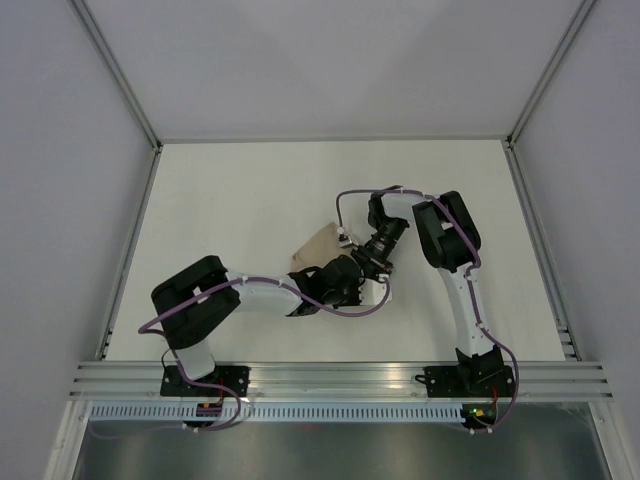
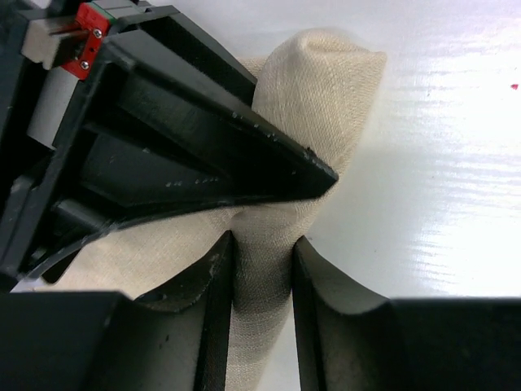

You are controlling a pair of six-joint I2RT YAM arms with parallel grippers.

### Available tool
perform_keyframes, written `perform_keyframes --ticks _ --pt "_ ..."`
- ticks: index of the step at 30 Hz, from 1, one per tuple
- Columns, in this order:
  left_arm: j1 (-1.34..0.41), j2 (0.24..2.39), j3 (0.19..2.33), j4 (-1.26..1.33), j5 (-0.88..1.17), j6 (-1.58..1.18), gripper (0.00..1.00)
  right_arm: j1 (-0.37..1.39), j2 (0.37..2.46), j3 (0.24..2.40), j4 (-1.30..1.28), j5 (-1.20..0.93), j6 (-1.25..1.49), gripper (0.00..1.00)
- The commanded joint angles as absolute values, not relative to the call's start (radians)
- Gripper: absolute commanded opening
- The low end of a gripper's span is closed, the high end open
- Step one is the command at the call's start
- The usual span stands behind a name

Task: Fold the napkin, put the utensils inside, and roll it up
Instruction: Roll the napkin with the utensil

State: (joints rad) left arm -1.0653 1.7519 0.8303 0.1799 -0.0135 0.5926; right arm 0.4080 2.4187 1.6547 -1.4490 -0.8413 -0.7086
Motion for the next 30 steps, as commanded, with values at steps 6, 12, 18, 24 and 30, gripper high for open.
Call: perform_keyframes --ticks 6,12,18,24,30 --pt "-1.037 1.844 0.853 0.020 0.221 0.497 0.02 0.379 2.352 1.647 -1.207 -0.673 -0.739 0.55" --pt "-1.017 1.848 0.871 -0.020 0.296 0.488 0.02 0.334 2.272 1.667 -1.221 -0.713 -0.698 0.59" --pt "-0.991 1.858 0.888 -0.051 0.371 0.479 0.02 0.243 2.183 1.687 -1.223 -0.794 -0.684 0.61" --pt "-0.919 1.911 0.960 -0.132 0.558 0.446 0.02 0.097 2.004 1.518 -1.001 -0.876 -0.666 0.62" --pt "-0.850 1.977 1.031 -0.186 0.702 0.410 0.02 0.034 1.781 1.249 -0.729 -0.839 -0.646 0.62"
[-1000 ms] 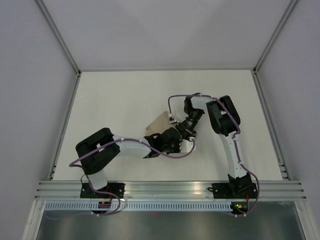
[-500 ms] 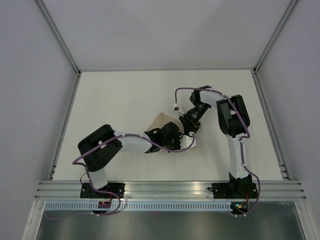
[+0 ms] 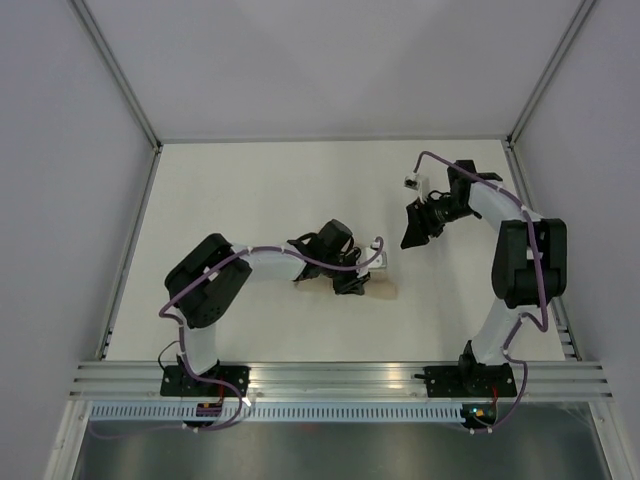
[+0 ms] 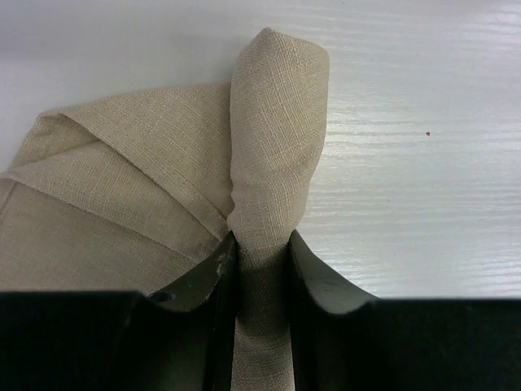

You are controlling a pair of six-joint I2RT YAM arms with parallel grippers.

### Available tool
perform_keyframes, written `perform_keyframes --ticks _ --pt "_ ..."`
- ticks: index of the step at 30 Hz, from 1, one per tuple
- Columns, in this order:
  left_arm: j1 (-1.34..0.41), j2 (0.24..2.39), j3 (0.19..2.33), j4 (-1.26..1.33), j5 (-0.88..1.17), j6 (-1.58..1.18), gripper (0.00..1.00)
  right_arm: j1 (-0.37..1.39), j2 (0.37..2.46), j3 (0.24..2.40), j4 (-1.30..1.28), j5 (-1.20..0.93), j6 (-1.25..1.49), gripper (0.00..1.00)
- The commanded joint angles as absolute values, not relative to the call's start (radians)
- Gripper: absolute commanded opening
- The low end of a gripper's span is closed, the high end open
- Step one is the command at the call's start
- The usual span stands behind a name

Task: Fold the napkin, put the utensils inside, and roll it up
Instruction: Roll the napkin with the utensil

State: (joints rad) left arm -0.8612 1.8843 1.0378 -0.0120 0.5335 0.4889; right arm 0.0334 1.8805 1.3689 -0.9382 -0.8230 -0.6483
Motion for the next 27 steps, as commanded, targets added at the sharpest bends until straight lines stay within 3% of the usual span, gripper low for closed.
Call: perform_keyframes --ticks 1,7,14,22,27 --pt "-0.841 1.986 1.038 -0.201 0.724 0.405 0.02 0.034 1.714 1.206 -0.633 -0.833 -0.640 0.62" --pt "-0.787 2.085 1.149 -0.297 0.868 0.387 0.02 0.035 1.465 0.930 -0.335 -0.810 -0.595 0.66" --pt "-0.753 2.200 1.255 -0.425 0.989 0.403 0.02 0.055 1.250 0.710 -0.207 -0.828 -0.673 0.69" --pt "-0.703 2.267 1.342 -0.514 1.111 0.414 0.02 0.280 1.030 0.509 -0.164 -0.678 -0.747 0.72" --pt "-0.689 2.289 1.373 -0.529 1.118 0.403 0.02 0.405 1.029 0.486 -0.216 -0.629 -0.767 0.72"
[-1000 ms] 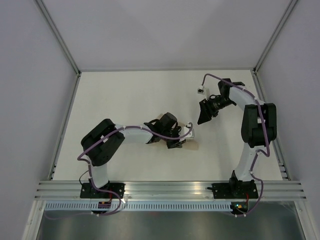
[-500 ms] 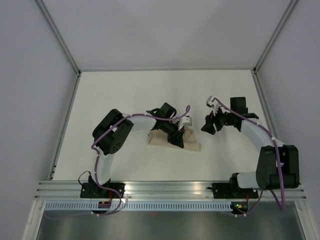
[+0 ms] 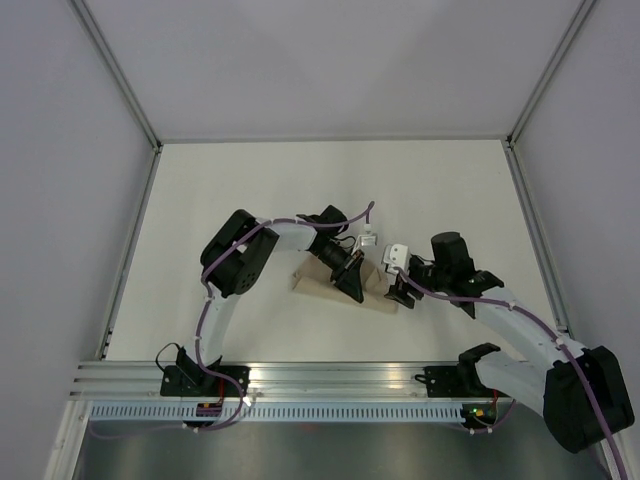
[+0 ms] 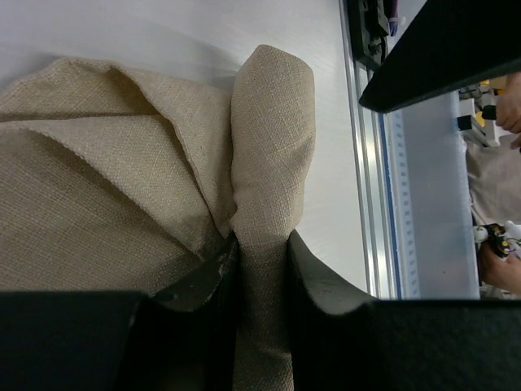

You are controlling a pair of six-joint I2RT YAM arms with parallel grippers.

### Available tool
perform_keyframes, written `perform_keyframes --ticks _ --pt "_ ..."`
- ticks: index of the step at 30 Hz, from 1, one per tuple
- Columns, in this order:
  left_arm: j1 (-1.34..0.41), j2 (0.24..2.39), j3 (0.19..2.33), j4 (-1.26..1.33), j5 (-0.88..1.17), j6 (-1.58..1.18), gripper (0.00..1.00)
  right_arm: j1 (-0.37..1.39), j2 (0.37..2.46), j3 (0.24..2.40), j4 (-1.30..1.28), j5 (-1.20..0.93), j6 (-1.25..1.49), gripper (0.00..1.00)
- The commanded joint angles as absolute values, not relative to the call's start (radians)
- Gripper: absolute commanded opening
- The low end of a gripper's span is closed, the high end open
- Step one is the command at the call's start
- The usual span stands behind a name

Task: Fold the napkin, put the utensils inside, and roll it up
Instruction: Roll the napkin with the utensil

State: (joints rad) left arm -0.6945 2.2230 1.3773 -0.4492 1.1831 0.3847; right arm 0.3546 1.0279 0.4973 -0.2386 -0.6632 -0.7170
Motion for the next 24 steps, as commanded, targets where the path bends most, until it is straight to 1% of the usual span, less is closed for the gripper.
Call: perform_keyframes --ticks 1,8,12,14,16,19,21,22,24 --pt "-0.689 2.292 1.385 -0.532 1.117 0.396 0.02 0.420 1.034 0.488 -0.219 -0.621 -0.769 0.72" --pt "-0.687 2.307 1.410 -0.532 1.108 0.376 0.02 0.555 1.052 0.453 -0.187 -0.526 -0.756 0.73" --pt "-0.687 2.303 1.411 -0.532 1.103 0.373 0.02 0.630 1.103 0.417 -0.109 -0.451 -0.762 0.73" --pt "-0.689 2.295 1.410 -0.532 1.100 0.376 0.04 0.652 1.126 0.403 -0.069 -0.393 -0.761 0.72" --pt "-0.689 2.289 1.407 -0.531 1.097 0.379 0.07 0.673 1.161 0.387 -0.012 -0.362 -0.750 0.72" --pt "-0.689 2.267 1.399 -0.532 1.095 0.393 0.11 0.681 1.199 0.382 0.035 -0.322 -0.746 0.64" --pt "-0.689 2.246 1.393 -0.531 1.083 0.397 0.17 0.681 1.203 0.379 0.043 -0.308 -0.747 0.59" --pt "-0.689 2.237 1.391 -0.528 1.075 0.399 0.23 0.681 1.200 0.377 0.041 -0.307 -0.747 0.55" --pt "-0.689 2.206 1.385 -0.522 1.046 0.402 0.29 0.681 1.190 0.385 0.016 -0.316 -0.752 0.42"
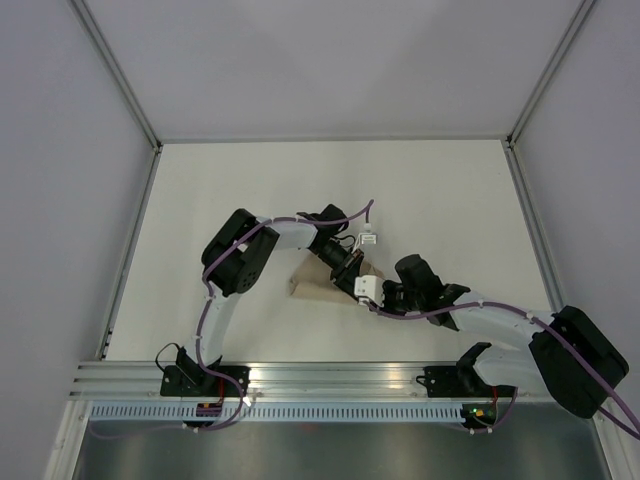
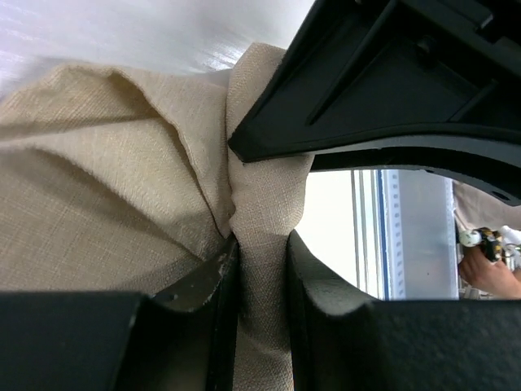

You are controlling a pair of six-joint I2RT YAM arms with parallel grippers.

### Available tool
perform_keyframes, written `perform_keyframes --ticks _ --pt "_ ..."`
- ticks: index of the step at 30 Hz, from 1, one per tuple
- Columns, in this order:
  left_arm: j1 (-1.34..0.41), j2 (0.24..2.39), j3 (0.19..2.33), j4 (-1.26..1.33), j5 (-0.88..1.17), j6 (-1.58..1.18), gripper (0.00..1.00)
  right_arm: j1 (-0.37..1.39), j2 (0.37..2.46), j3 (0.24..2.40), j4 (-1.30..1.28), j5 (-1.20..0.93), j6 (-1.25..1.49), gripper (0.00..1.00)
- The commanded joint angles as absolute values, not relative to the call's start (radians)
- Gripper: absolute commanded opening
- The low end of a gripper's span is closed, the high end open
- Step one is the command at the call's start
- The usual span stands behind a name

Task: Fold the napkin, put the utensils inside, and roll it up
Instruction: Roll the napkin with the utensil

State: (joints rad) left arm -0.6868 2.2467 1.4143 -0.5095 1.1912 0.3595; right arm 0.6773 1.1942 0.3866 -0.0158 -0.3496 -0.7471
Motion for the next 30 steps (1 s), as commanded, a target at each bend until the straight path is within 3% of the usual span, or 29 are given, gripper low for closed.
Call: perform_keyframes --ticks 1,5,9,16,22,30 --pt "-0.689 2.195 1.381 -0.502 1.036 0.400 0.30 0.683 1.187 0.390 0.003 -0.321 -0.753 0.28" --pt "-0.689 2.100 1.319 -0.369 0.933 0.358 0.35 0.683 1.178 0.429 -0.086 -0.339 -0.758 0.14" --pt "-0.689 2.008 1.252 -0.240 0.862 0.310 0.38 0.683 1.195 0.459 -0.178 -0.351 -0.759 0.11" --pt "-0.683 1.861 1.152 -0.049 0.712 0.229 0.39 0.680 1.262 0.518 -0.276 -0.379 -0.747 0.10" --pt "-0.672 1.680 0.994 0.161 0.539 0.146 0.35 0.644 1.362 0.580 -0.336 -0.423 -0.746 0.09" --pt "-0.667 1.431 0.751 0.380 0.289 0.077 0.34 0.535 1.606 0.808 -0.552 -0.590 -0.762 0.08"
